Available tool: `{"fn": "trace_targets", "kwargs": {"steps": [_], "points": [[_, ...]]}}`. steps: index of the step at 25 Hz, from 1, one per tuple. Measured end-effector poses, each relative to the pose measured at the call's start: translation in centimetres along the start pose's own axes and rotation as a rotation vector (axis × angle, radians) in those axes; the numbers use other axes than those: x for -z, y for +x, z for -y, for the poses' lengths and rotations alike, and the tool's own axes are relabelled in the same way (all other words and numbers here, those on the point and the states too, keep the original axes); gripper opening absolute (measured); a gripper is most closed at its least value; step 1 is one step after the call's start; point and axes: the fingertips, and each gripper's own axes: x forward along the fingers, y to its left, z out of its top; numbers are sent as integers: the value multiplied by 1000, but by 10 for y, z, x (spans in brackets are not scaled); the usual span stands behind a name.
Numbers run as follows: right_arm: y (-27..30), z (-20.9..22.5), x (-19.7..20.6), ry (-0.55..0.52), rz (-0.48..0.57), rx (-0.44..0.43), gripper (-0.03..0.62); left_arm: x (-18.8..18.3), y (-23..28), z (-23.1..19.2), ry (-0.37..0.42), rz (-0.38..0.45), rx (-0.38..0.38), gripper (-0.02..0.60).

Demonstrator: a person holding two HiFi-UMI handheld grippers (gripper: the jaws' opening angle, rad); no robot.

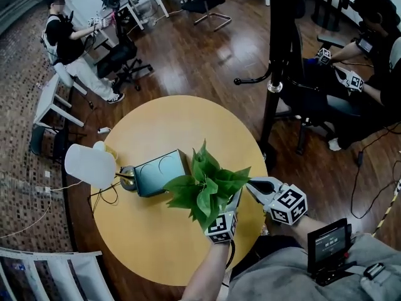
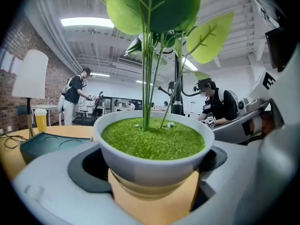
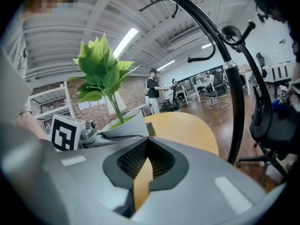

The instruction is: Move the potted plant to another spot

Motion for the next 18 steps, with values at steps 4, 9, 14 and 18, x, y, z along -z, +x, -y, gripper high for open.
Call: {"fn": "trace_targets", "kwargs": {"steps": [4,9,14,18], "points": [[-2,-25,-19,-19,26,-32,0,-21,-20,-6,-3,3,-8,524],[-2,-32,-37,-40,60,-83,0,-34,-33,-15,-8,3,-57,525],[11,-50,-45,-58,76,-118,0,-42,-53,-35,-8,22,-97,525],[23,-67,-45,-59,66,-154,0,-44,-71,-51,-19,22,-135,525]]}}
